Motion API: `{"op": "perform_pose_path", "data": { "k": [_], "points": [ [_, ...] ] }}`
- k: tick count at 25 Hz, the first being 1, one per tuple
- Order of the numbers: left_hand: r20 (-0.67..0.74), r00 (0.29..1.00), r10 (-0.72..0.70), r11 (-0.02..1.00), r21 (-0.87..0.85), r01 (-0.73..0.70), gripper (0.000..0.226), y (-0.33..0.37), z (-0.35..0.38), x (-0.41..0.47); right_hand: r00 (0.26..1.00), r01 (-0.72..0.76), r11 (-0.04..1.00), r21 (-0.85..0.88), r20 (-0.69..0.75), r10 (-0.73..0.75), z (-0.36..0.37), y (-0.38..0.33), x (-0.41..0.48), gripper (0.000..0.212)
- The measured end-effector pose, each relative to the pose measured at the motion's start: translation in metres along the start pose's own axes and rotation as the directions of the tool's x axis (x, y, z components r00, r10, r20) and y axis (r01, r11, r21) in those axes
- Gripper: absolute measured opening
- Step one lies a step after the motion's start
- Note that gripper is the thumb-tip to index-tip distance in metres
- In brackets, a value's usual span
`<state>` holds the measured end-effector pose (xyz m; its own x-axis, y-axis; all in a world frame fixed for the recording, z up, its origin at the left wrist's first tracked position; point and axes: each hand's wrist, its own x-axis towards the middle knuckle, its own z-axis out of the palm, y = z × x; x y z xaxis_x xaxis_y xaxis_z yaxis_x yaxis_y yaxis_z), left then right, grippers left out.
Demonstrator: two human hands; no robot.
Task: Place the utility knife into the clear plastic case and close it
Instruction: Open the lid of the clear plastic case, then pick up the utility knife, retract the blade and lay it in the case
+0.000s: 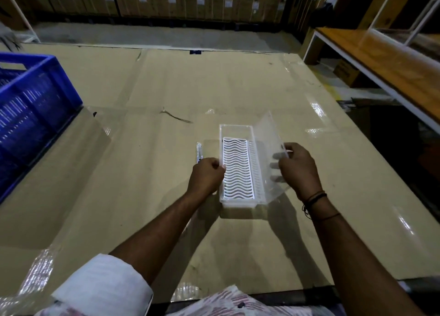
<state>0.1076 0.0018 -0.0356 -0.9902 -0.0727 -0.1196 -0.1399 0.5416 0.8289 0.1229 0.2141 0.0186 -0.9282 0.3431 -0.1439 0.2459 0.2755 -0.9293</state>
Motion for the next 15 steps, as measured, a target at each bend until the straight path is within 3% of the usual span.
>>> {"op": "perform_pose_path", "data": {
  "k": [3,7,12,15],
  "points": [
    [-0.018,1.0,-0.009,0.999,-0.041,0.009,0.027,-0.001,0.001,-0.003,0.998,-0.055,0.998,0.025,-0.028,0.056,-0.002,0.023,0.007,0.044],
    [-0.061,0.998,-0.006,0.999,-0.054,0.002,0.027,-0.007,0.001,-0.007,0.996,-0.036,0.965,-0.258,-0.088,0.013,-0.003,0.047,0.013,0.056],
    [-0.156,0.983,-0.101,0.994,-0.049,0.094,0.027,-0.023,-0.005,-0.014,0.996,-0.064,0.83,-0.554,-0.087,0.018,-0.004,0.054,0.015,0.034],
    [-0.211,0.972,-0.106,0.985,0.112,0.132,0.023,-0.034,-0.013,-0.019,0.995,-0.047,0.706,-0.707,-0.098,-0.031,-0.001,0.053,0.013,0.049]
  ]
}}
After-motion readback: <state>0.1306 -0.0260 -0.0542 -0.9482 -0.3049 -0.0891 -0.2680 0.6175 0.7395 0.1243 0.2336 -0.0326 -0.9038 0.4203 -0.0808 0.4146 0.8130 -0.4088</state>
